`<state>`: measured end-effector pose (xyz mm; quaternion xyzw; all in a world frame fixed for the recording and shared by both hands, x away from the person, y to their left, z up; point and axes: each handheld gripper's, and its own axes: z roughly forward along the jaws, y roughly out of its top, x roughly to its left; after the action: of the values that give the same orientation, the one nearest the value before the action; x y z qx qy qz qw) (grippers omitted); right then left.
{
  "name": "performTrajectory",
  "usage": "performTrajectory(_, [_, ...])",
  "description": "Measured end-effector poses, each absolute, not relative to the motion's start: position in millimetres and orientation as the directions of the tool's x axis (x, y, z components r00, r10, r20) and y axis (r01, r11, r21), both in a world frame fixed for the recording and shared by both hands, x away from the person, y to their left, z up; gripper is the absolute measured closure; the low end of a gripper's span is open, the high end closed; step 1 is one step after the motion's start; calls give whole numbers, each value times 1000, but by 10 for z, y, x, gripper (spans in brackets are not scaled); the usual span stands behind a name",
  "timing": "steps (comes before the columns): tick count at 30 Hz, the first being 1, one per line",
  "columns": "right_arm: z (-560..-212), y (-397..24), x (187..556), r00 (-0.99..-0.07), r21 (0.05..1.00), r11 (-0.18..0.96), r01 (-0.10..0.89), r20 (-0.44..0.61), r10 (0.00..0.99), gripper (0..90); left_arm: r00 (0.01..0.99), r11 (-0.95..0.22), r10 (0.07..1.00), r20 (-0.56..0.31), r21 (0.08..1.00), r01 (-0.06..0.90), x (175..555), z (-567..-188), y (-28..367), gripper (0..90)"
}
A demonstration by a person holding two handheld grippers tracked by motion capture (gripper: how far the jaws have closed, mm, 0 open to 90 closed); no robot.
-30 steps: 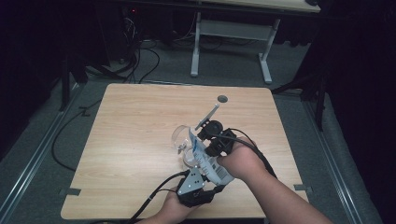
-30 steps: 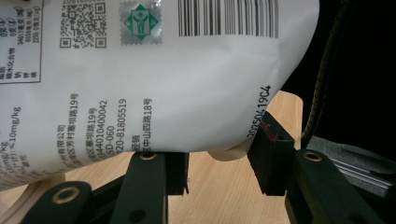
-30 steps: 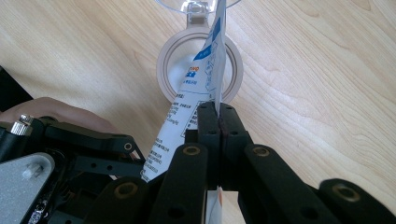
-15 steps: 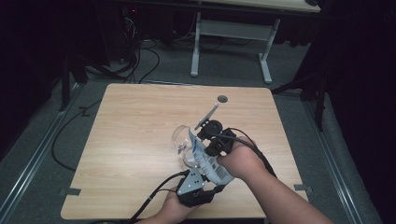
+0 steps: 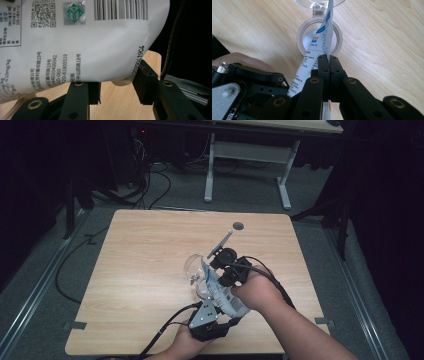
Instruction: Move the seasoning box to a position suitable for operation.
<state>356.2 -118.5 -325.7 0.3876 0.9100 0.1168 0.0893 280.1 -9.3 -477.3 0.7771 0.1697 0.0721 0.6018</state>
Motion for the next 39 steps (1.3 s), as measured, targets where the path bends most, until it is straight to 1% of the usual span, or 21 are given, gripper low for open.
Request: performTrajectory(39, [-3271,-1124,3588,-696,278,687,672,-81,714,900,930,-212,357,-92,961,177,2808,-4769,-81,612])
